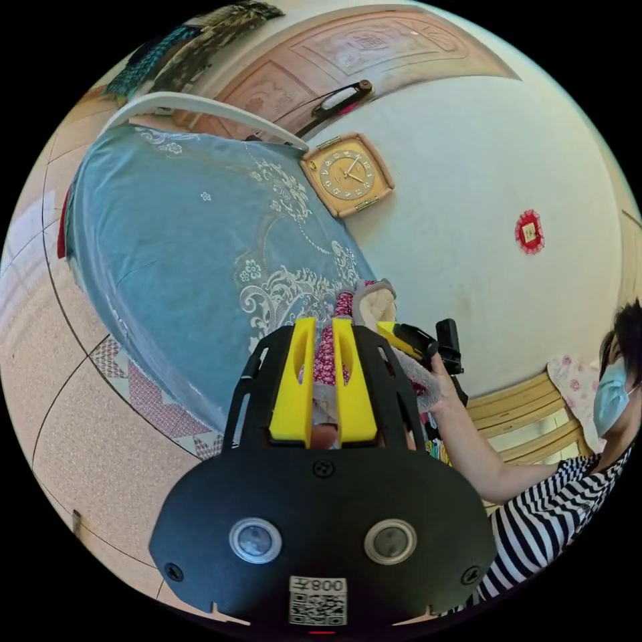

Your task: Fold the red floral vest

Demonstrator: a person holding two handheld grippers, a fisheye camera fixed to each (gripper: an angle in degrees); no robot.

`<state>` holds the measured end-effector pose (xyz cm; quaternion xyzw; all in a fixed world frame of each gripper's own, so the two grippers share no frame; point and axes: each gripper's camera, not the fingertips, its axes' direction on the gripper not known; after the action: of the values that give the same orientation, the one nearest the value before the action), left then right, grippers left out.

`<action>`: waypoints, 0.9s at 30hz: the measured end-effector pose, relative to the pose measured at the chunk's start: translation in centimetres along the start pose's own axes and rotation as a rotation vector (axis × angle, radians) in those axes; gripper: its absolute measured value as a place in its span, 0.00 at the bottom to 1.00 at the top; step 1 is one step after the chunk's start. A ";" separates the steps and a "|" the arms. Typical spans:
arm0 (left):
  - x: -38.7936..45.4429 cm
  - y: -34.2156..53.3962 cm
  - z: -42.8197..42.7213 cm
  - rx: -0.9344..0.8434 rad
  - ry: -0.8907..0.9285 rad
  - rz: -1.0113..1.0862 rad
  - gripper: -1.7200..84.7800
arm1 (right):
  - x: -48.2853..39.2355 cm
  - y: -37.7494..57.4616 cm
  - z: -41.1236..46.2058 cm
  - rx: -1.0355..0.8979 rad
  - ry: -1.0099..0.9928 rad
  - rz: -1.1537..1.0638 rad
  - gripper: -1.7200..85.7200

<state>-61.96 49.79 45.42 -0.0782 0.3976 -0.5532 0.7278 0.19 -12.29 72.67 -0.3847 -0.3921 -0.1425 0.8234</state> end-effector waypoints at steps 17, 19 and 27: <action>14.2 8.2 11.4 -0.509 0.183 0.467 0.02 | 10.4 0.6 1.6 0.068 -0.454 0.254 0.02; 14.8 9.0 11.3 -0.528 0.179 0.475 0.02 | 11.3 0.9 1.7 0.107 -0.532 0.280 0.02; 19.2 14.9 14.5 -0.703 -0.111 0.694 0.02 | 5.9 1.2 -5.9 0.192 -0.542 0.024 0.03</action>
<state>-39.88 34.00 37.46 -0.2114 0.5234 -0.1059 0.8187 7.81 -15.46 74.14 -0.3338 -0.6048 0.0130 0.7229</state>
